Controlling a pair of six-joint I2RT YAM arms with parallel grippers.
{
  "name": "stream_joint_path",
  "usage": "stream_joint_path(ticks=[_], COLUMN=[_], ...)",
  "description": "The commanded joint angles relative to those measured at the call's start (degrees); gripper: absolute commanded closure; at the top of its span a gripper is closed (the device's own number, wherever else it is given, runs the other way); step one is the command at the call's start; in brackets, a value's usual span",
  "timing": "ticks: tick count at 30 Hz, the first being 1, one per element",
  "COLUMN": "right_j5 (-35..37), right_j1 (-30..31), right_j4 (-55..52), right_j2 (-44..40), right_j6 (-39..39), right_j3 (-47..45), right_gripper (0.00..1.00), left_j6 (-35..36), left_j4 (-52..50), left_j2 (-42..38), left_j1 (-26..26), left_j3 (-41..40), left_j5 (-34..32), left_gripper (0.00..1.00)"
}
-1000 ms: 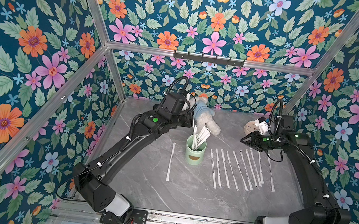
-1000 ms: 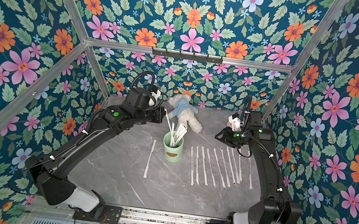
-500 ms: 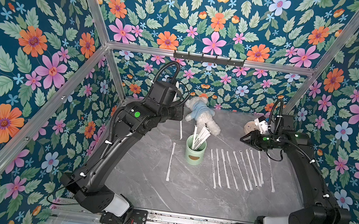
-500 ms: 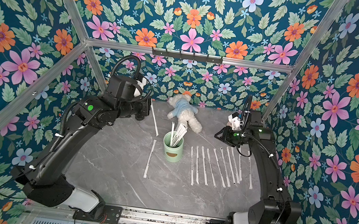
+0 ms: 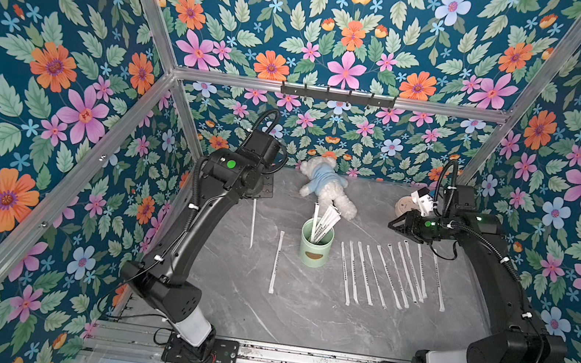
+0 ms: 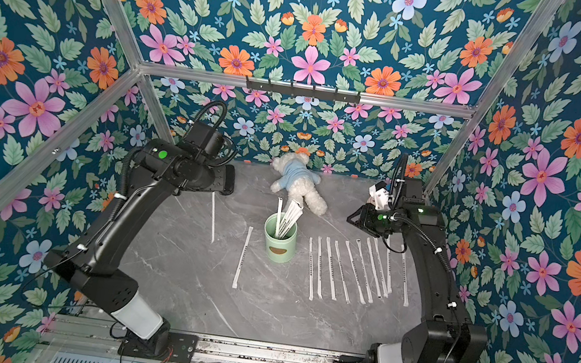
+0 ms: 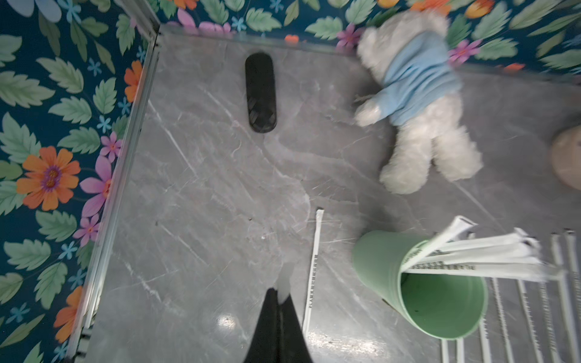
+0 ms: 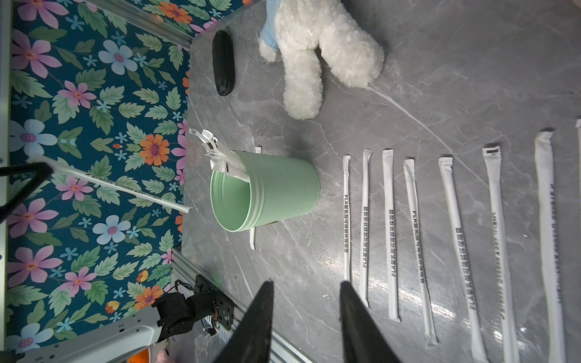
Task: Take the straws out of the storage container
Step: Place the straw at the center of the board.
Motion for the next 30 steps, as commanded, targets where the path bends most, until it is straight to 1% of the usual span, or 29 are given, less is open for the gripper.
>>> stream_joint_path(ticks=[1,5,8,14,18,30], right_j5=[-0.88,-0.75,-0.86,-0.88,-0.80,-0.72], right_j1=[0.00,0.05,0.07,0.06,0.00,0.03], right_j4=[-0.02,0.11,0.42,1.11,1.53,1.84], right_j2=[0.09,0.02,0.00,0.05,-0.08,0.34], right_j6=[-1.01,-1.13,-1.13,-1.22,-1.13,-0.95], right_j3=[0.01,-0.56,-0.95,-1.73,-2.44,-2.80], right_gripper=[0.63,0.63,0.63,0.63,0.63,0.63], left_j6=[-0.46,1.57,3.13,4.51,4.69,4.95], left_j4=[-4.73,-1.34,1.83,5.25,7.53,12.18], left_j2=[2.53,5.39,7.20,12.82,14.73,19.36], left_j1=[1.72,4.58,6.17,6.73,6.73,6.73], left_j3=[-1.46,-5.39,-9.35,-14.83,-16.49,-16.98], left_j5=[-0.08,5.37,11.46,17.95,19.32,21.57], left_gripper=[1.00,1.00,1.00,1.00,1.00,1.00])
